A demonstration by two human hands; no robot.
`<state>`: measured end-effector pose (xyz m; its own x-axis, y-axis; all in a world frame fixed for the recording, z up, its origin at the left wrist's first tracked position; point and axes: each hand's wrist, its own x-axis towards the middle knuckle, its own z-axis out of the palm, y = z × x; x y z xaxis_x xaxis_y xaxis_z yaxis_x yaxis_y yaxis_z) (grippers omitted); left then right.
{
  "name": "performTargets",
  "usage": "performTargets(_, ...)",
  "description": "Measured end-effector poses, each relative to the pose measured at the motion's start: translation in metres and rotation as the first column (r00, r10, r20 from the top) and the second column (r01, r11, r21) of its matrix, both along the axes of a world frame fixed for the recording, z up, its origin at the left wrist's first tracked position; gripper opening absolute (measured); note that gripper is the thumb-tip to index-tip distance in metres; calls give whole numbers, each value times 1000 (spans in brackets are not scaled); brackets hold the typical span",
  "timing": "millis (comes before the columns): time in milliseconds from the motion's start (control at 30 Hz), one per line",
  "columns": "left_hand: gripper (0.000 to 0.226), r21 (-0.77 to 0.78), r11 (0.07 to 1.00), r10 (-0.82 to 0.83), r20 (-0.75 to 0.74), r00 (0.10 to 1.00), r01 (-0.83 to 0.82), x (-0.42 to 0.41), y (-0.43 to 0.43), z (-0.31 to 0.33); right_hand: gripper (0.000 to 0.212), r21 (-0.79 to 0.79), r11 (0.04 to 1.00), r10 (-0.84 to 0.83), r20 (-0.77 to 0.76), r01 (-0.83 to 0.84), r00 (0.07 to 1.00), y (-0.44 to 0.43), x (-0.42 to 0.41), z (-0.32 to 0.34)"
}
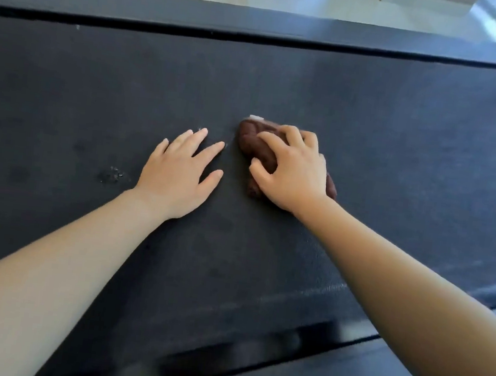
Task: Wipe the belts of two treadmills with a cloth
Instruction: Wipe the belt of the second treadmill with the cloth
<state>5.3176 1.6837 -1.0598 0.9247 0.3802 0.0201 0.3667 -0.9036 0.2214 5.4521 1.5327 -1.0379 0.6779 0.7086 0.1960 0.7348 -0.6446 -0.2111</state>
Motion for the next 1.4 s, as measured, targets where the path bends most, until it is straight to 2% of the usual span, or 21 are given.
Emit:
performTargets(200,52,-47,999,-26,53,998,28,-41,-7,-1,45,5,1000,19,-11,-19,1000,-50,-100,3)
performTargets(367,47,-56,998,15,109,994,-9,-50,-4,-1,44,43,999,0,7,0,1000,-55,-117,-1)
performTargets(667,54,-32,993,114,56,992,-112,-1,29,-3,44,97,995,25,34,-28,999,25,-40,-9)
performTargets(933,61,-5,942,335,62,940,-336,64,84,-8,45,77,996,43,48,-47,998,143,73,-12)
performTargets(1200,66,8,937,350,48,936,-350,65,83,-5,49,16,994,110,4,-110,994,231,145,-4)
performTargets(1400,61,0,937,349,49,936,-350,65,86,-5,50,-13,988,154,-5,-154,988,215,136,-1)
